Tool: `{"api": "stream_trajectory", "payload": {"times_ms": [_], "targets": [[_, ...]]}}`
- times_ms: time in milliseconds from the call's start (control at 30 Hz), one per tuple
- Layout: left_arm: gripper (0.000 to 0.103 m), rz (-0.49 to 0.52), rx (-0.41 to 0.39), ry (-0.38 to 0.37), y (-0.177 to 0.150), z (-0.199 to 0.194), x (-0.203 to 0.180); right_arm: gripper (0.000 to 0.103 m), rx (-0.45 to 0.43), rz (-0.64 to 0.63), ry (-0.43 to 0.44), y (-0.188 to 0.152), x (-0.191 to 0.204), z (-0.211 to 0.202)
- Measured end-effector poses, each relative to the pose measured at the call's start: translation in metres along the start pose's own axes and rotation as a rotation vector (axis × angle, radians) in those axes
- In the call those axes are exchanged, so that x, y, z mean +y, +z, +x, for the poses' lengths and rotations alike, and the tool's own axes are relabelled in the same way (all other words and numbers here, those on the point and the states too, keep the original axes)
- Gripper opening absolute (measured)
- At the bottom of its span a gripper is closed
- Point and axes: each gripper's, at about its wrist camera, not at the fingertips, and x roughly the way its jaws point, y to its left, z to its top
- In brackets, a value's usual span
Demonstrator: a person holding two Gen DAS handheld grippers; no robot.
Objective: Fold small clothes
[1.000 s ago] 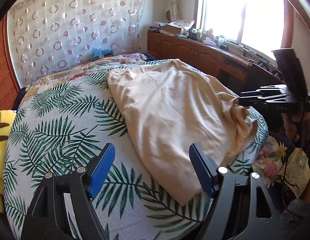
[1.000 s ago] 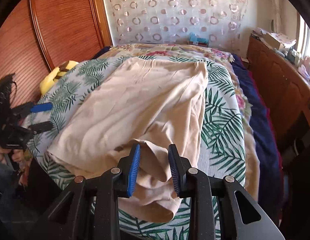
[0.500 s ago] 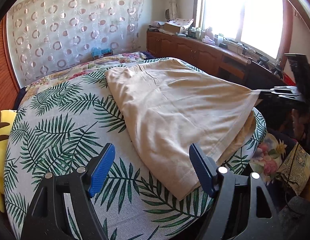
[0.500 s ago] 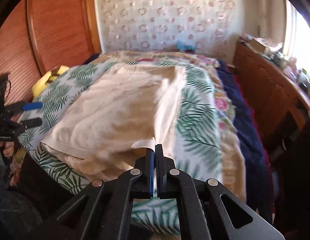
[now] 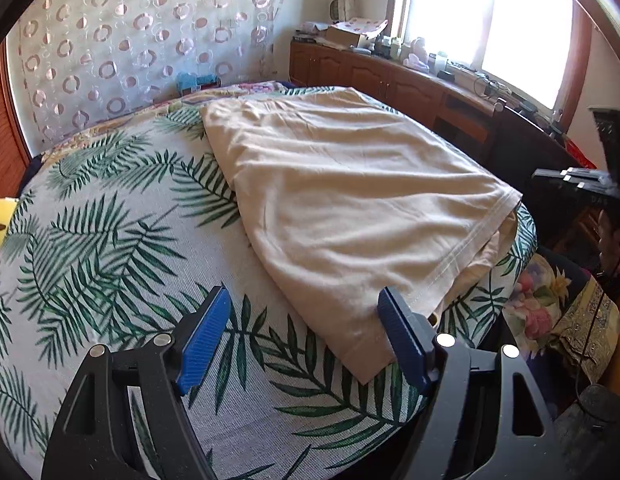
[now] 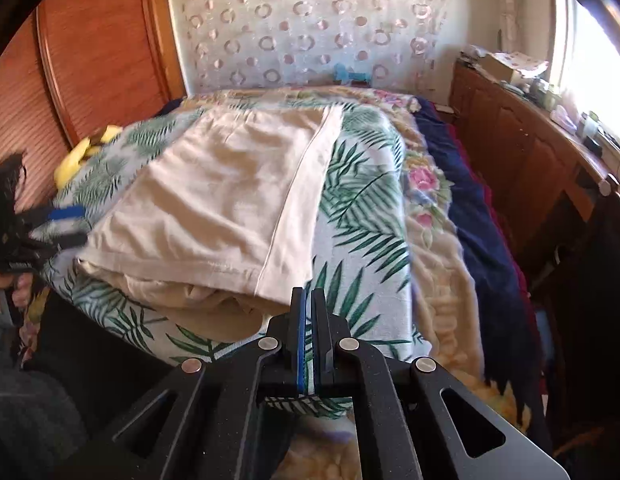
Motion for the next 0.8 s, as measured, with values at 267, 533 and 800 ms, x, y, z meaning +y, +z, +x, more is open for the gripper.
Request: {"api": "stream_trajectory", "payload": {"times_ms": [267, 533, 800], "targets": [[0.077, 0.000, 0.021, -0.012, -0.005, 0.006, -0.006, 0.047, -0.074, 0.015, 0.019, 0.015, 0.018, 0.005], [0.077, 0.000, 0.035, -0.015, -0.012, 0.010, -0.008, 0.047, 0.001, 0.002, -0.026, 0.008, 0.033, 0.058], [0.062, 0.008, 0.024, -0.077, -0.017, 0.004, -0.018, 0.055, 0.045, 0.056, -0.013, -0.012, 0.020, 0.070]]}}
